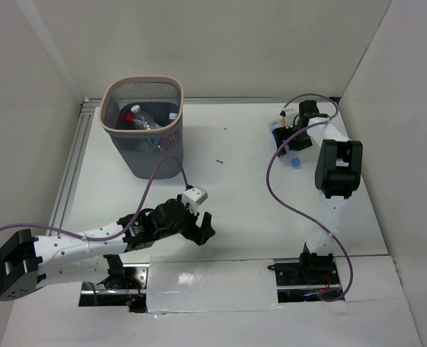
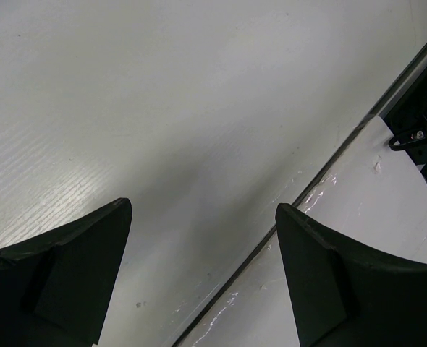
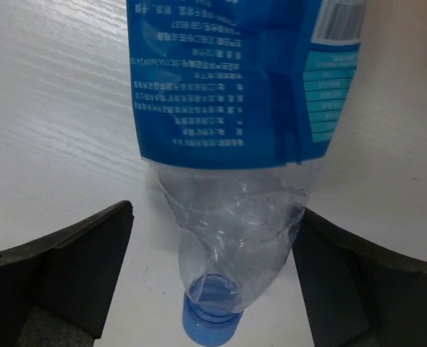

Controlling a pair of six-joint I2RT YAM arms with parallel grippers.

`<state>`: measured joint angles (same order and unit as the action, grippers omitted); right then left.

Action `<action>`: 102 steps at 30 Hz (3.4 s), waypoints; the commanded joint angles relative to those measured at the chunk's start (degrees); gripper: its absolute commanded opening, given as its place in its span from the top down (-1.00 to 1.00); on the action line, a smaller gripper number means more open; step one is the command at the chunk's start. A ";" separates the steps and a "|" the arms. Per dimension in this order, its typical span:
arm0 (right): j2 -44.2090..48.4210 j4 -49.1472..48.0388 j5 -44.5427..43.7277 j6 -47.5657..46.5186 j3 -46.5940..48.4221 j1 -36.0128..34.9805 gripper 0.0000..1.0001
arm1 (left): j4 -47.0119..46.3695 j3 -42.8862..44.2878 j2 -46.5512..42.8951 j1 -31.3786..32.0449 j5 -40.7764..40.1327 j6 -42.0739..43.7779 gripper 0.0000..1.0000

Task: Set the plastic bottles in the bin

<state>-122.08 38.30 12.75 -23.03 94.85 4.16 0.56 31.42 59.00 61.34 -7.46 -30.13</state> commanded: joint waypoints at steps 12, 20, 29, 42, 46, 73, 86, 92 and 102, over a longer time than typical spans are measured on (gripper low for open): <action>4.21 3.86 13.40 -5.62 2.17 -1.00 0.22 | -0.73 2.24 0.15 0.27 -0.09 0.42 -0.87; 11.69 9.78 29.86 -9.33 18.60 -8.80 0.31 | -0.73 1.72 -0.91 0.27 -0.09 -0.10 -0.87; 17.59 -22.87 26.55 3.94 25.56 -22.52 0.28 | -1.26 1.19 -1.52 0.27 -0.62 -0.10 -0.87; -4.56 -42.41 17.04 17.30 47.80 -40.19 0.31 | -0.73 -2.06 -8.02 0.79 -3.16 -1.77 -0.87; -7.99 -44.90 15.64 20.04 48.33 -41.87 0.18 | 0.41 -2.68 -10.04 0.80 -3.87 -2.30 -0.87; 3.07 -4.99 2.01 2.66 31.38 -3.92 -0.15 | -5.74 -3.83 -3.56 0.80 -0.18 -1.25 -0.87; -1.58 2.65 12.11 -11.06 24.34 7.61 -0.97 | -6.27 -1.62 -0.03 0.80 1.66 -0.72 -0.87; -6.32 3.44 11.86 -15.73 23.72 7.09 -1.00 | -5.66 -1.62 -0.03 0.80 1.66 -0.72 -0.87; -12.48 0.02 7.46 -16.35 26.70 3.84 -1.00 | -3.55 -0.48 0.67 0.80 1.14 -1.95 -0.87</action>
<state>-134.37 39.51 21.26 -38.41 119.44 8.86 -2.07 28.77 59.55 61.82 -6.11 -31.73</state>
